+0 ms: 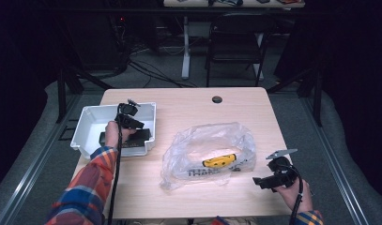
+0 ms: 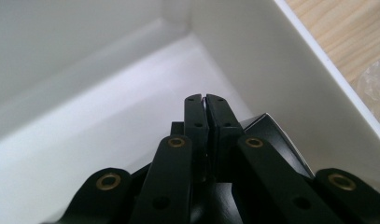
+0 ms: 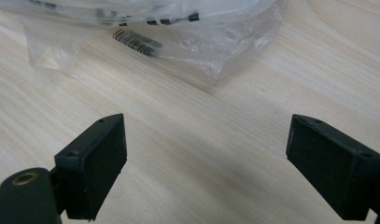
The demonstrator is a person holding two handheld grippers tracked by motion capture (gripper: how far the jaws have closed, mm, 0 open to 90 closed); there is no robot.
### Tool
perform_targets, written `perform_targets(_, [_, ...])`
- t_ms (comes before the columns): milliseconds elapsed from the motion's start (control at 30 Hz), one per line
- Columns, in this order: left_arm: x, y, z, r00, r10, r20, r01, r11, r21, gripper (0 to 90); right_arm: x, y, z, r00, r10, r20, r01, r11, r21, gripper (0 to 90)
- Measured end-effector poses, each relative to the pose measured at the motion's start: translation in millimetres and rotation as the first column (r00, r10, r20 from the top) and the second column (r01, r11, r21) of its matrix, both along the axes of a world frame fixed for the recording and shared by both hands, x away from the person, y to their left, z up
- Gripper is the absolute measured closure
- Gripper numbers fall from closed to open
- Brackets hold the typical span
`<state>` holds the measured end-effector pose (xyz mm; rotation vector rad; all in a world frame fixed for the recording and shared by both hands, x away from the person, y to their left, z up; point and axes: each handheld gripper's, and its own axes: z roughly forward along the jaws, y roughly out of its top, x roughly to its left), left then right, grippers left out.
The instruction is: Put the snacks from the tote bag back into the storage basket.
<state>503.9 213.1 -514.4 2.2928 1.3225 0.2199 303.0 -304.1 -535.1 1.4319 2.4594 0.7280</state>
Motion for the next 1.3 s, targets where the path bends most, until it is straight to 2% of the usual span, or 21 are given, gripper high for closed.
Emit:
perform_targets(67, [0.3, 0.5, 0.0, 1.0000, -0.001, 0.002, 0.001, 1.0000, 0.004, 85.5, 0.0, 0.0, 0.0, 1.0000, 0.000, 0.000, 0.000, 1.0000, 0.000, 11.6])
perform_targets(167, [-0.3, 2.3, 2.3, 0.9999, -0.006, 0.014, 0.006, 1.0000, -0.004, 75.7, -0.2, -0.7, 0.2, 1.0000, -0.002, 0.004, 0.002, 1.0000, 0.000, 11.6])
perform_targets(367, [-6.1, 8.1, 12.2, 0.9975, 0.036, 0.060, -0.036, 0.9993, 0.001, 40.9, -0.4, -1.1, 0.3, 0.9999, -0.007, 0.008, 0.007, 1.0000, -0.001, 11.6])
perform_targets(567, [-21.9, 17.5, 33.0, 0.9920, 0.045, 0.118, -0.045, 0.9990, -0.003, 25.7, -0.8, -1.0, 1.4, 0.9999, -0.004, 0.010, 0.004, 1.0000, 0.002, 11.6])
perform_targets(700, [-36.7, 21.7, 48.0, 0.9870, 0.034, 0.157, -0.036, 0.9993, 0.010, 21.3, -0.9, -0.7, 1.8, 0.9999, -0.002, 0.013, 0.002, 1.0000, 0.000, 11.6])
perform_targets(833, [-53.6, 22.8, 61.3, 0.9792, 0.032, 0.200, -0.034, 0.9994, 0.003, 18.7, -0.9, -0.5, 1.8, 0.9999, -0.003, 0.013, 0.003, 1.0000, 0.000, 11.6])
perform_targets(933, [-66.2, 23.7, 70.9, 0.9771, 0.009, 0.212, -0.011, 0.9999, 0.009, 18.0, -1.2, 0.2, 2.1, 0.9999, -0.005, 0.015, 0.005, 1.0000, 0.001, 11.7])
perform_targets(1000, [-74.5, 22.9, 75.0, 0.9721, 0.005, 0.234, -0.008, 0.9999, 0.010, 17.7, -1.4, 0.2, 2.2, 0.9999, -0.005, 0.015, 0.005, 1.0000, 0.000, 11.6])
perform_targets(1133, [-90.3, 22.1, 81.2, 0.9672, -0.013, 0.254, 0.009, 0.9998, 0.015, 16.9, -1.4, -0.4, 2.9, 0.9999, -0.002, 0.013, 0.002, 1.0000, -0.008, 11.7])
perform_targets(1300, [-110.0, 22.1, 84.8, 0.9640, -0.032, 0.264, 0.028, 0.9994, 0.021, 16.0, -1.8, -0.4, 3.1, 0.9999, -0.006, 0.016, 0.006, 0.9999, -0.008, 11.6])
